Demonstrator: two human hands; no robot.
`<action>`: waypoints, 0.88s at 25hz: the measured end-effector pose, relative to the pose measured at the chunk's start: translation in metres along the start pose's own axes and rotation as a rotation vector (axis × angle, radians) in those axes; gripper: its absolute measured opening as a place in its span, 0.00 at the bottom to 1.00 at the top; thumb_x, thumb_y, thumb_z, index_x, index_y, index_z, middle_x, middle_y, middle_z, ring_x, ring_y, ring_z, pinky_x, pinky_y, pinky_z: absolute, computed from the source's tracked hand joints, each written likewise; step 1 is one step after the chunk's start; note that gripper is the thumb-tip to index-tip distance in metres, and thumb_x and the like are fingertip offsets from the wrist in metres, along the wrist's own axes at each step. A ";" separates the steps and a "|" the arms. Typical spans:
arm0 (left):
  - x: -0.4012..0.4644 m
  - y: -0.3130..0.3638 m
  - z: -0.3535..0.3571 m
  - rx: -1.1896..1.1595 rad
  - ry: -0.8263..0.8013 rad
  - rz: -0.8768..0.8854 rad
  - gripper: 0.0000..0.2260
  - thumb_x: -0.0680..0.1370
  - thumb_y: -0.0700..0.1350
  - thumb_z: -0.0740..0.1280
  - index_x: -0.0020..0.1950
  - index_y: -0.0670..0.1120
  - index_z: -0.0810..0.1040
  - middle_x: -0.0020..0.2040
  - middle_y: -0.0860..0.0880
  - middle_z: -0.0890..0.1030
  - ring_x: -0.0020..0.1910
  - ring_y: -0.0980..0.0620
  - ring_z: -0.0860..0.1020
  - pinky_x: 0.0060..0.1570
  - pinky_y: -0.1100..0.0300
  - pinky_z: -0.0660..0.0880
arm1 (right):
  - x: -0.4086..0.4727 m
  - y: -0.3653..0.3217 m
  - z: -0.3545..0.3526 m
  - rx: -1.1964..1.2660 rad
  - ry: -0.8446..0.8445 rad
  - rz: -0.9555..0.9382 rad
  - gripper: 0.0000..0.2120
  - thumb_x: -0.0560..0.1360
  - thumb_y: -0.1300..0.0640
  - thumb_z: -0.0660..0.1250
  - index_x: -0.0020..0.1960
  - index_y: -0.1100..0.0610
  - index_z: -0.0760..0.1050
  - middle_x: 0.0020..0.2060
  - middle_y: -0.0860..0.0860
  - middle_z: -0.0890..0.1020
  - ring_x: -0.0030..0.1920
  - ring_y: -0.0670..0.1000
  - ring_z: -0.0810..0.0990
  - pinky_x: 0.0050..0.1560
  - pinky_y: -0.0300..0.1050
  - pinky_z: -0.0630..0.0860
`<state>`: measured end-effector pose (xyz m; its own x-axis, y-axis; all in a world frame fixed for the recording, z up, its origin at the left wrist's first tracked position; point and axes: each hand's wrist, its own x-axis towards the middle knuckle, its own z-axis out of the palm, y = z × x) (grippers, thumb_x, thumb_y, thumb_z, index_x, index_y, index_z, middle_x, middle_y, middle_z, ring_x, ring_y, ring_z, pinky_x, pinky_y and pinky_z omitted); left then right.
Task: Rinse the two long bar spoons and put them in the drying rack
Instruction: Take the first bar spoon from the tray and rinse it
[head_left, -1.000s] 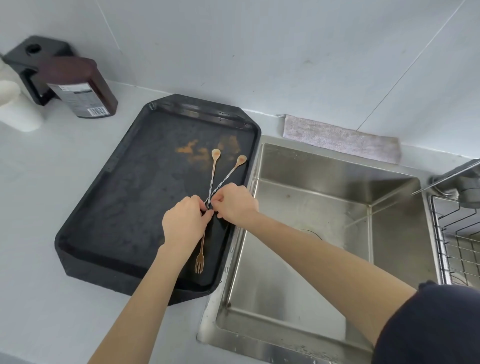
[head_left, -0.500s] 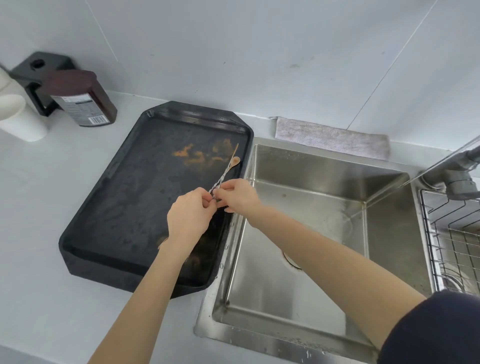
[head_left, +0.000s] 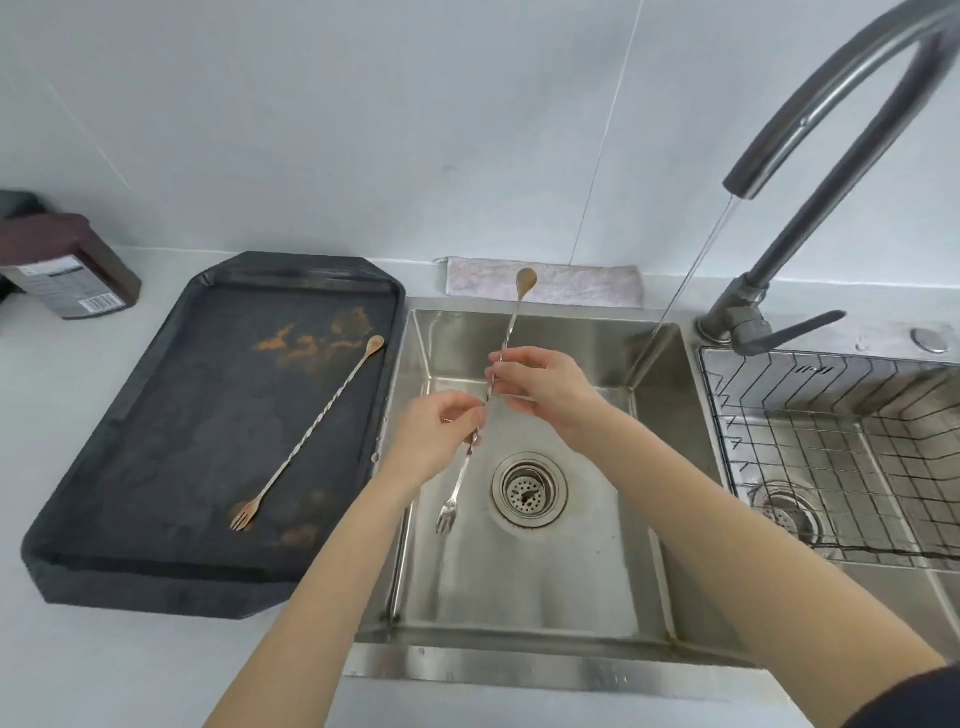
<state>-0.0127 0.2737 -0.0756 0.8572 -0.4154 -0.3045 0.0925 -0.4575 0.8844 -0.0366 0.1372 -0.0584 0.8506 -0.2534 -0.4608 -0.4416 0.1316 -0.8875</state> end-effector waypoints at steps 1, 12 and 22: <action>0.000 0.003 0.011 -0.029 -0.027 0.002 0.06 0.76 0.38 0.65 0.50 0.38 0.79 0.33 0.52 0.77 0.21 0.67 0.74 0.28 0.79 0.69 | -0.004 0.001 -0.012 0.006 0.023 -0.004 0.09 0.75 0.62 0.64 0.55 0.58 0.75 0.38 0.47 0.79 0.38 0.42 0.78 0.39 0.34 0.72; 0.002 0.031 0.104 -0.087 -0.228 -0.058 0.10 0.79 0.39 0.61 0.55 0.37 0.77 0.35 0.53 0.77 0.31 0.58 0.75 0.26 0.79 0.69 | -0.026 0.013 -0.115 0.084 0.207 -0.044 0.07 0.75 0.61 0.64 0.42 0.51 0.75 0.39 0.47 0.80 0.38 0.43 0.77 0.37 0.33 0.71; 0.014 0.029 0.128 -0.180 -0.224 -0.184 0.04 0.77 0.45 0.65 0.42 0.49 0.77 0.35 0.54 0.78 0.29 0.64 0.76 0.29 0.77 0.70 | -0.005 0.016 -0.131 0.064 0.237 -0.042 0.08 0.74 0.63 0.67 0.39 0.52 0.73 0.36 0.48 0.78 0.35 0.43 0.76 0.35 0.34 0.71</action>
<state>-0.0628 0.1540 -0.0997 0.6870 -0.5102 -0.5175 0.3402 -0.4034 0.8494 -0.0856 0.0148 -0.0702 0.7741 -0.4764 -0.4169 -0.3815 0.1746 -0.9077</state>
